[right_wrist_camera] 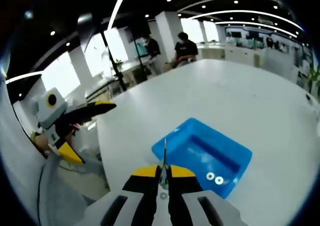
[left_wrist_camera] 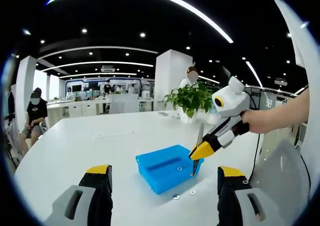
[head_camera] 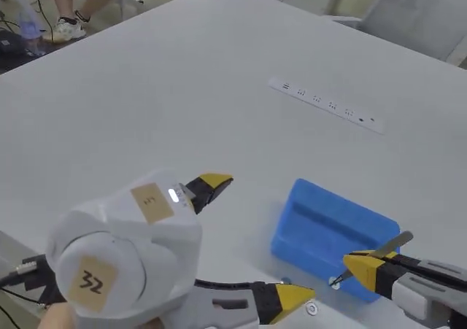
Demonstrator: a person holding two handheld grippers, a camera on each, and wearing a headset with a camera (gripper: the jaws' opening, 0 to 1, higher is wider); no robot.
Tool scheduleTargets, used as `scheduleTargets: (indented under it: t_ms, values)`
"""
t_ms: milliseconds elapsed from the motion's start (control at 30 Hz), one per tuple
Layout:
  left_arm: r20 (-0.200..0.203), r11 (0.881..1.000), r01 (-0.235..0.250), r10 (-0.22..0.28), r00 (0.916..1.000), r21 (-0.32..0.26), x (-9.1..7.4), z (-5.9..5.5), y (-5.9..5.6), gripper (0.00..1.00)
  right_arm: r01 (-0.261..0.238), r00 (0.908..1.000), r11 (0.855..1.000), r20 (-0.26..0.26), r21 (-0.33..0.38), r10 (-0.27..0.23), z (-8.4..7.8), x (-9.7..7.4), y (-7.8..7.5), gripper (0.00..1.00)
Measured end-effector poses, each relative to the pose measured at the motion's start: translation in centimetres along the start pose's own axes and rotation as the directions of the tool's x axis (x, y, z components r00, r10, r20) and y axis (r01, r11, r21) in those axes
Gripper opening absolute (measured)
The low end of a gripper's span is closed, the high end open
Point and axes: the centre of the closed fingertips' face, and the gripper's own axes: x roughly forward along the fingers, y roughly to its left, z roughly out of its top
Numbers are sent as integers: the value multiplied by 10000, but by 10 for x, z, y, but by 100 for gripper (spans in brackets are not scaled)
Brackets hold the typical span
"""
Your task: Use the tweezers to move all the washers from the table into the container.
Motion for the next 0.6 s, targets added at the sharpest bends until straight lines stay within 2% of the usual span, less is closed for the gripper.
scheduleTargets:
  t_ms: [133,333,467,600]
  values:
    - [4,10000,1,-1,10000,0,0,0,0,89,13,9998,10000,211,-30,-13,12,-2,1,3]
    - [13,10000,-8,8,10000,-12,0,1,0,89,266,9993,9992,283,-310,-257,29,4,-11,3]
    - [8,10000,-28,28,10000,-43,0,1,0,89,346,9992,9990,207,-281,-340,34,12,-21,3]
    - [11,10000,-22,22,10000,-61,0,1,0,89,426,9991,9988,-23,-241,-427,32,21,-31,3]
